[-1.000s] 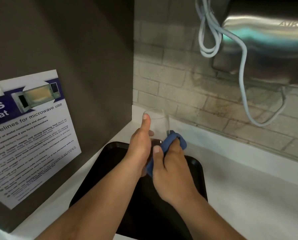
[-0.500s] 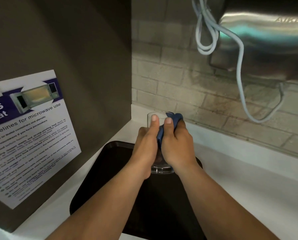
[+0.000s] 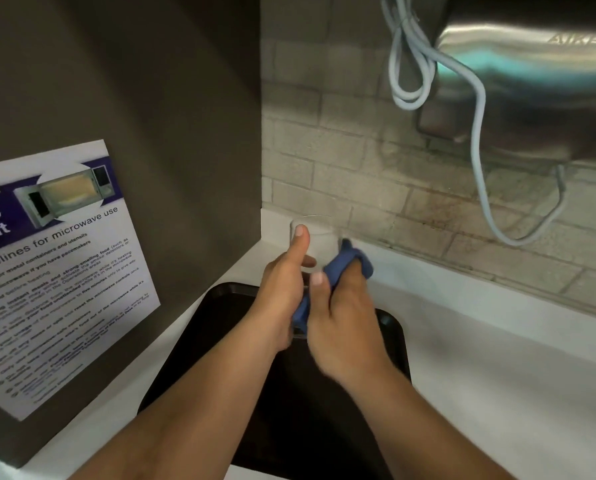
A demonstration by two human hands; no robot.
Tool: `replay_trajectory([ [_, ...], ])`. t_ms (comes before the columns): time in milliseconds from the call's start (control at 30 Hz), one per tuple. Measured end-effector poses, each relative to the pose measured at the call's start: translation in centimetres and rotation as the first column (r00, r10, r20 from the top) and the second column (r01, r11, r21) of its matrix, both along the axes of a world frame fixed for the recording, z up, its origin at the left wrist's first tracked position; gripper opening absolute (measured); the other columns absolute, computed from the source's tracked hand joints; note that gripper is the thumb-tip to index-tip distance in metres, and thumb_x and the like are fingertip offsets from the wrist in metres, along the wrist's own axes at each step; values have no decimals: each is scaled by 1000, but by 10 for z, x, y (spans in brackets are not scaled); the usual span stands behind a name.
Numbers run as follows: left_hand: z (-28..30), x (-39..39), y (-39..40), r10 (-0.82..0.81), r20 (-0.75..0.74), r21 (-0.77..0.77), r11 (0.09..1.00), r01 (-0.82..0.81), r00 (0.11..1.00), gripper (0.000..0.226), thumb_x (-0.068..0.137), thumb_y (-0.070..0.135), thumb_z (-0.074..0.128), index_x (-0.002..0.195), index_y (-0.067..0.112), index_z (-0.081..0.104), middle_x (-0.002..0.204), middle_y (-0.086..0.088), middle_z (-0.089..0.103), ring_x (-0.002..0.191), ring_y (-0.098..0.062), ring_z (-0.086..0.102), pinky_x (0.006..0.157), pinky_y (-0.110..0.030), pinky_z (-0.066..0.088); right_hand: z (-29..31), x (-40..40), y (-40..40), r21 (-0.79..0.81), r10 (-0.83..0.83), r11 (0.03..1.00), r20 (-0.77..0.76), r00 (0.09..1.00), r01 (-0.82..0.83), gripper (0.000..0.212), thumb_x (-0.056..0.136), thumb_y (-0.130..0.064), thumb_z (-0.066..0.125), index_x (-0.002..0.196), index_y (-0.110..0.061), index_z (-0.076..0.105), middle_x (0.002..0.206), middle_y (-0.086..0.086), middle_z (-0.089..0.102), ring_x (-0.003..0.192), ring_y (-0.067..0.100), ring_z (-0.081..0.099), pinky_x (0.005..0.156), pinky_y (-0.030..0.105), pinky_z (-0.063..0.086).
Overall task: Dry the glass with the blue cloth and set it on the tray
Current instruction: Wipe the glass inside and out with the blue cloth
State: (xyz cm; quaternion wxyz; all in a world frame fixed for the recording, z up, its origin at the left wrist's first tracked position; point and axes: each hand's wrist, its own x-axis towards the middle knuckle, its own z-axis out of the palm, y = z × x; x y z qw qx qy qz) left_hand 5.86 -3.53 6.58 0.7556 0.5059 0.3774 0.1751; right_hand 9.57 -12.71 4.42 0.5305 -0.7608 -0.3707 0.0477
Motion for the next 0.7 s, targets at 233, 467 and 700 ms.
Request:
replay_trajectory([
  [233, 2, -9, -1, -93, 245, -191, 971, 142, 965, 88, 81, 84, 54, 129, 13, 74, 122, -22, 79, 111, -41, 77, 95, -54, 60, 37, 42, 9, 159, 21, 986, -456, 889, 58, 57, 93, -57, 35, 71, -17, 69, 73, 20, 70, 76, 37, 68, 77, 52, 56],
  [467, 9, -2, -7, 101, -93, 117, 989, -90, 990, 71, 97, 75, 43, 107, 11, 72, 101, -15, 79, 101, -35, 76, 97, -54, 61, 11, 27, -2, 34, -83, 996, -118, 989, 88, 37, 100, -46, 31, 95, -20, 58, 74, -10, 62, 69, -10, 59, 56, 7, 41],
  [700, 10, -3, -15, -26, 81, -81, 996, 33, 996, 96, 82, 89, 47, 152, 24, 56, 155, -15, 59, 143, -32, 54, 123, -54, 39, 16, 17, 7, 157, -106, 983, 55, 993, 97, 28, 100, -40, 34, 91, -20, 51, 71, -2, 62, 66, -6, 61, 52, 2, 40],
])
